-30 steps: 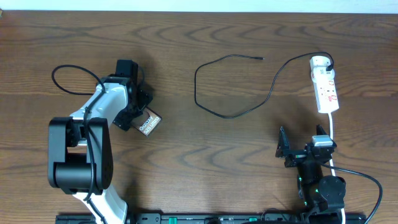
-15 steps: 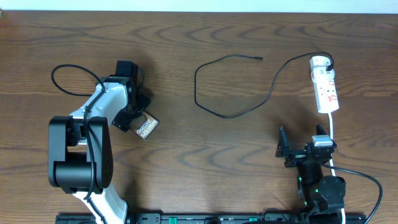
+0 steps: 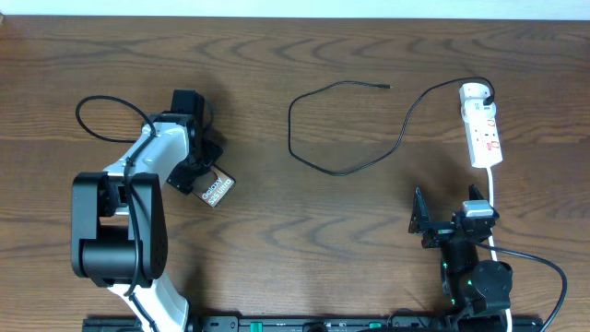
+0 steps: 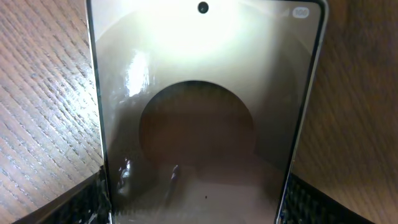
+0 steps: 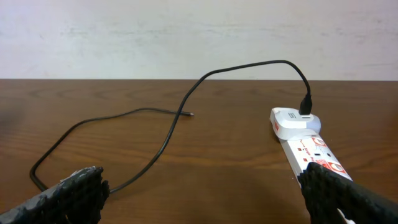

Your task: Plug charger to phone and switch on socket

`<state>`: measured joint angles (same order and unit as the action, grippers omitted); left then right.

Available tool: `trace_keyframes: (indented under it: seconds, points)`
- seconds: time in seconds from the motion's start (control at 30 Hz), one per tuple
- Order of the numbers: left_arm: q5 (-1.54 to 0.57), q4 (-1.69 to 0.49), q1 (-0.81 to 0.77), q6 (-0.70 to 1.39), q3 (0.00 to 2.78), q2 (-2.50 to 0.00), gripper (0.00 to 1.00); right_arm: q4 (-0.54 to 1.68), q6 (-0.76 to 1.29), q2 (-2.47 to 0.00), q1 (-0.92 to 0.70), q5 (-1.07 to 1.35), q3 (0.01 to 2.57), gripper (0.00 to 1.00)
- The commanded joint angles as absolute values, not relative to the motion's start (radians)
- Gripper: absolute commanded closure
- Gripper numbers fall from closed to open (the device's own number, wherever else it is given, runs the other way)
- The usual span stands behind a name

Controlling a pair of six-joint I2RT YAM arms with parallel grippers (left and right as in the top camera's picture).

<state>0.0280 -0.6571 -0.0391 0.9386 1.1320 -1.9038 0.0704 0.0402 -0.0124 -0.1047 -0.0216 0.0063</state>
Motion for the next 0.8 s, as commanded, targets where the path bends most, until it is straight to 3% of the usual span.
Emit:
trace_keyframes:
  seconds: [0.0, 0.43, 0.77]
  points:
    - [0.011, -0.672, -0.034, 0.940, 1.039, -2.027, 0.25, 0.075, 0.028, -0.009, -0.099, -0.019, 0.006, 0.01]
    - [-0.073, -0.764, -0.034, 0.935, 1.177, -2.025, 0.44, 0.075, 0.028, -0.009, -0.099, -0.019, 0.006, 0.01]
    - [-0.110, -0.806, -0.036, 0.925, 1.250, -2.025, 0.46, 0.075, 0.028, -0.009, -0.099, -0.019, 0.006, 0.01]
